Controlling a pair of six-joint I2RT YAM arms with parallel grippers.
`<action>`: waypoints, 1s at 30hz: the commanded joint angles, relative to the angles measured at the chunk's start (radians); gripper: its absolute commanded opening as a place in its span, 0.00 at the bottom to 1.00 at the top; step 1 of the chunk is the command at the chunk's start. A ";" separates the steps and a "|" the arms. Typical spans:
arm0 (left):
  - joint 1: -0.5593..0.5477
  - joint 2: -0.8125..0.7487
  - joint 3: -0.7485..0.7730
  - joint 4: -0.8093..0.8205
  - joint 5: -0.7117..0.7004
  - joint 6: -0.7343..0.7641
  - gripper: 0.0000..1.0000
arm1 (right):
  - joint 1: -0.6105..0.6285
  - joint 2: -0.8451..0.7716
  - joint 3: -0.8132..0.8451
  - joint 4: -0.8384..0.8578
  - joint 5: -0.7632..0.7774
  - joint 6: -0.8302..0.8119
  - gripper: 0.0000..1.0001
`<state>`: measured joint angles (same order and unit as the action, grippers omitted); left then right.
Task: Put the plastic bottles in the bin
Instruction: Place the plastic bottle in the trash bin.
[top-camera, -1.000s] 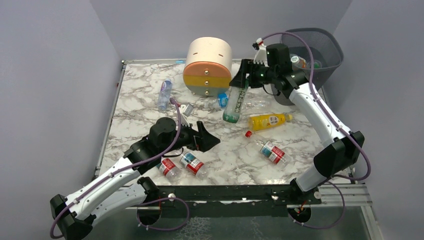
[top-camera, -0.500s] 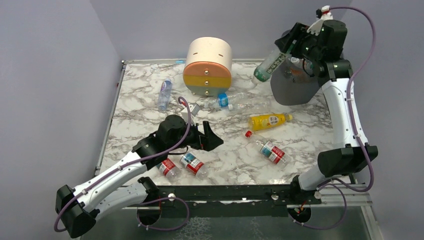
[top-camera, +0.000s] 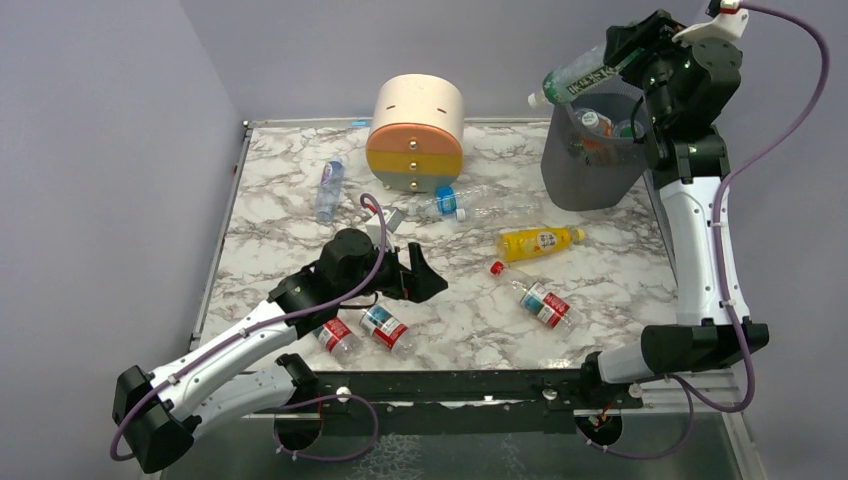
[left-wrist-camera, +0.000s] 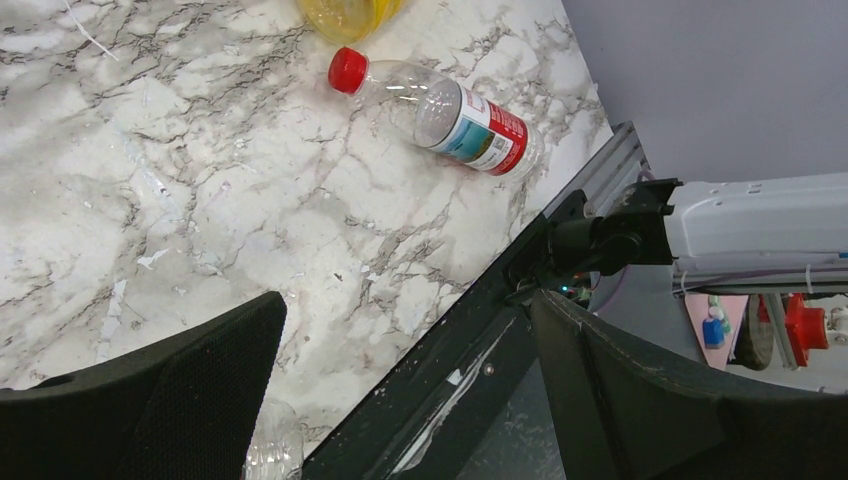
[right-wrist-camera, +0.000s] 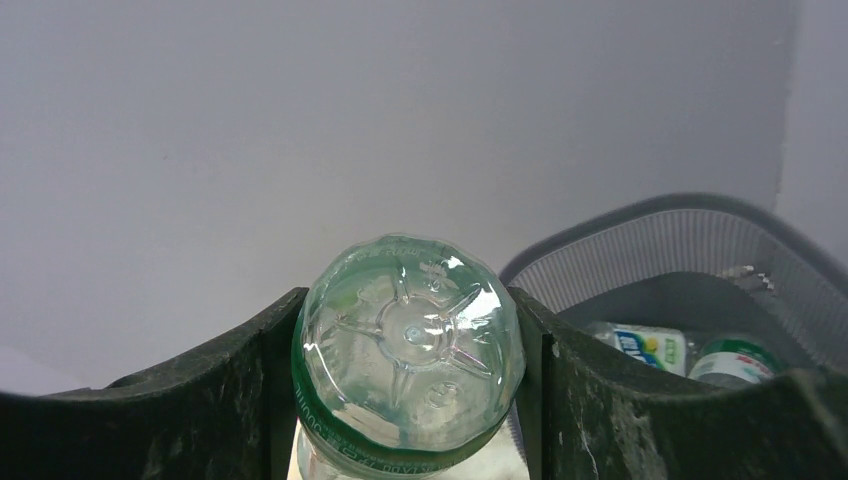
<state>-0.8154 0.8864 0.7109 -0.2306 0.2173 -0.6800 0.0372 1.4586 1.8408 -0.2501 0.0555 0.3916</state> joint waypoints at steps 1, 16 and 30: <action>0.003 0.003 0.001 0.023 0.009 0.013 0.99 | -0.011 -0.055 -0.083 0.155 0.202 -0.007 0.64; 0.003 0.009 0.001 0.019 0.006 0.011 0.99 | -0.019 -0.045 -0.147 0.342 0.470 -0.161 0.64; 0.002 0.001 -0.004 0.013 0.002 0.010 0.99 | -0.033 0.102 -0.121 0.298 0.446 -0.186 0.68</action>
<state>-0.8150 0.8997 0.7109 -0.2298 0.2169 -0.6796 0.0116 1.5215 1.6833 0.0608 0.4965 0.2161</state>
